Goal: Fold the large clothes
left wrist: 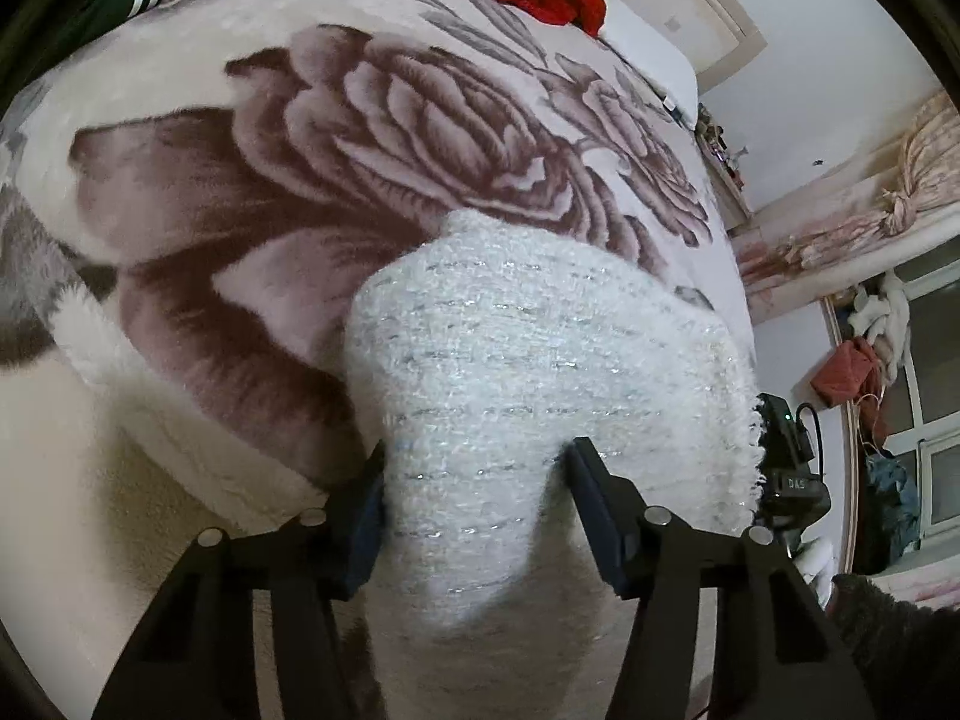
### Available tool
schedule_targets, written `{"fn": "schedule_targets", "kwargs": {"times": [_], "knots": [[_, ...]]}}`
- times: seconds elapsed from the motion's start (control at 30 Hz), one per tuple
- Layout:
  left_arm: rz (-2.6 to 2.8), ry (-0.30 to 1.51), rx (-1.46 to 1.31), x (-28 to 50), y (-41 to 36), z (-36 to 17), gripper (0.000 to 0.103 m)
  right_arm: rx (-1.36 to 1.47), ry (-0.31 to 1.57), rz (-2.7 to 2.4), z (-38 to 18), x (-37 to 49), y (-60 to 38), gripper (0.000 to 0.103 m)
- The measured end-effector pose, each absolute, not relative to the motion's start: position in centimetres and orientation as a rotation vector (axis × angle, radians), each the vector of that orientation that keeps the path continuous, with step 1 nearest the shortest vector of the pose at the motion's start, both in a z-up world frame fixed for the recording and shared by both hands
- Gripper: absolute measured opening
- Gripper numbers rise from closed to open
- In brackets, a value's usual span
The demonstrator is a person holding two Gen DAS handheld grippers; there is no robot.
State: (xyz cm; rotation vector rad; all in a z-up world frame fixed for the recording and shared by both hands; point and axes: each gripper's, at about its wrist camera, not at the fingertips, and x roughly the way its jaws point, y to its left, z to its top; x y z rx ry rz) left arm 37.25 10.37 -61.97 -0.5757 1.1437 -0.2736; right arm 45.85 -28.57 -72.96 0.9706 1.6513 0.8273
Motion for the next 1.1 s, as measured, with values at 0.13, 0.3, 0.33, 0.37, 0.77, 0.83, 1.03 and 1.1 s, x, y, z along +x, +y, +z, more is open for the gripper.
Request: {"fn": "schedule_targets", "kwargs": {"times": [0.13, 0.3, 0.33, 0.37, 0.77, 0.83, 1.03, 1.1], "knots": [[-0.305, 1.167, -0.519, 38.6, 9.8, -60.5, 0.054, 0.993, 1.633, 0.836, -71.2, 45.2, -28.4, 0.051], [-0.341, 1.150, -0.455, 41.8, 9.6, -58.0, 0.054, 0.989, 1.595, 0.838, -68.7, 46.7, -26.7, 0.049], [-0.346, 1.146, -0.444, 42.9, 9.5, -57.6, 0.054, 0.988, 1.583, 0.837, -68.1, 47.0, -26.5, 0.049], [-0.355, 1.141, -0.435, 44.1, 9.4, -57.1, 0.054, 0.991, 1.570, 0.836, -67.5, 47.6, -26.3, 0.049], [-0.443, 1.037, -0.277, 68.0, 7.9, -55.1, 0.054, 0.960, 1.387, 0.770, -63.0, 67.7, -25.6, 0.048], [-0.444, 1.043, -0.278, 72.3, 8.0, -56.7, 0.054, 0.939, 1.368, 0.758, -63.5, 71.9, -25.2, 0.048], [-0.453, 1.148, -0.152, 80.2, 6.3, -63.6, 0.054, 0.890, 1.408, 0.680, -68.3, 81.9, -24.3, 0.048], [-0.476, 1.158, -0.150, 81.2, 6.0, -64.4, 0.055, 0.895, 1.437, 0.642, -70.5, 83.4, -24.4, 0.048]]}}
